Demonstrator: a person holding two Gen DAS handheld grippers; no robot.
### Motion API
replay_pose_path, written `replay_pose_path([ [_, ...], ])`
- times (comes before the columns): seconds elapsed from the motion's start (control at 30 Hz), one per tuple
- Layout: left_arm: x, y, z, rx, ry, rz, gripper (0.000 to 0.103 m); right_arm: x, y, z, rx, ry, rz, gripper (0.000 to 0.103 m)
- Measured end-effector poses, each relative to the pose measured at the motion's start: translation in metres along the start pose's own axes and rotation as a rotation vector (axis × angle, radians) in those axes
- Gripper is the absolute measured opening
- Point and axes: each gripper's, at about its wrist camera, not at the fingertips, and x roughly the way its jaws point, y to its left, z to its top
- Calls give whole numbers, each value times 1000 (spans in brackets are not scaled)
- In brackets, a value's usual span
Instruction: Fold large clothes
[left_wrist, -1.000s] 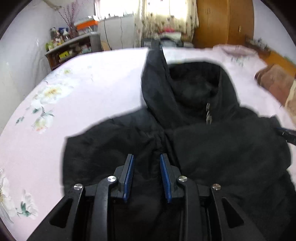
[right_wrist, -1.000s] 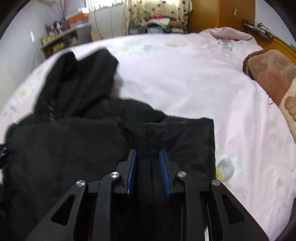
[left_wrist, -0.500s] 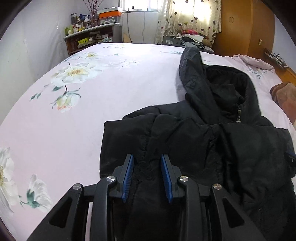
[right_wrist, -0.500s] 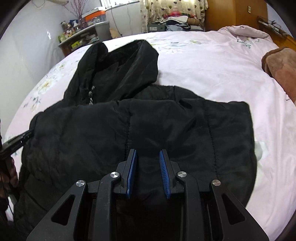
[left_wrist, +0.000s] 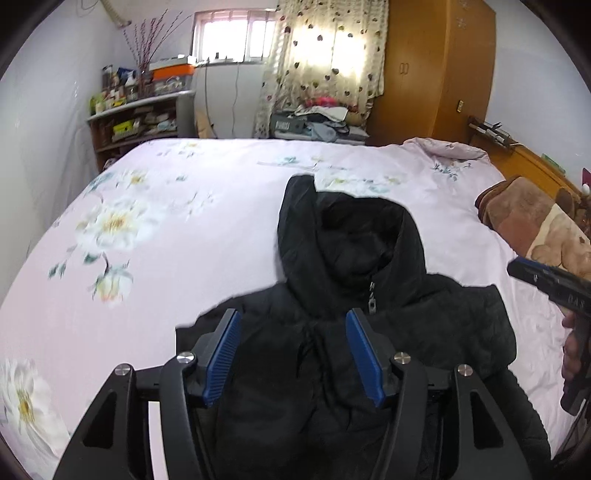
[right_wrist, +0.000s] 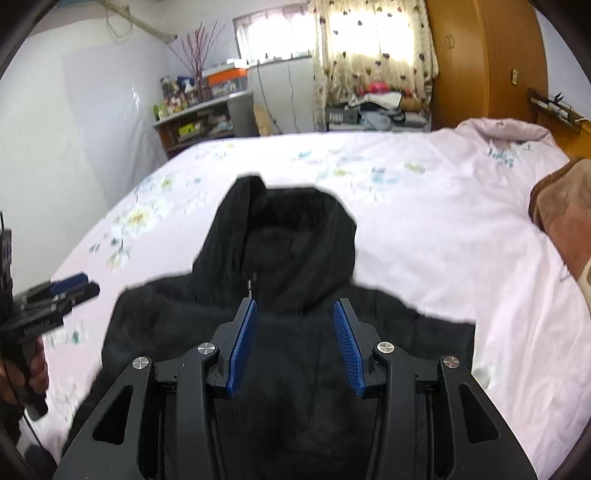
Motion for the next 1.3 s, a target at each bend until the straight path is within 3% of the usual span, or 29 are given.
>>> replay_pose_path([
  [0.13,12,-8,27,19,-9,-5,65,15,-1,26,9,-7,-22,47],
  [0.27,42,-12,53,20,11,-13,68,56,-13,42,50,68,-7,47],
  [0.6,178,-16,87,17,137,39,69,167,-44,68,72,168,-64,48],
  [0.8,227,-23,93,21,127,79,68,216,-53,75,51,179,-130,48],
  [0.83,232,-25,93,29,122,90,55,222,-54,76,53,180,-136,48],
  [0.87,236,-26,92,36,124,100,28,226,-54,76,51,188,-129,48],
  [0.9,242,-27,90,39,147,99,15,230,-53,76,40,202,-132,44],
  [0.93,244,-28,88,32,157,93,8,230,-49,75,23,202,-134,13],
  [0.97,240,-30,86,31,134,90,5,226,-45,75,7,195,-133,5],
  [1.13,188,-23,86,-45,33,40,4,164,-41,77,42,75,-62,4],
  [1.3,101,-16,75,-115,-65,-40,4,79,-40,63,71,-18,-1,4],
])
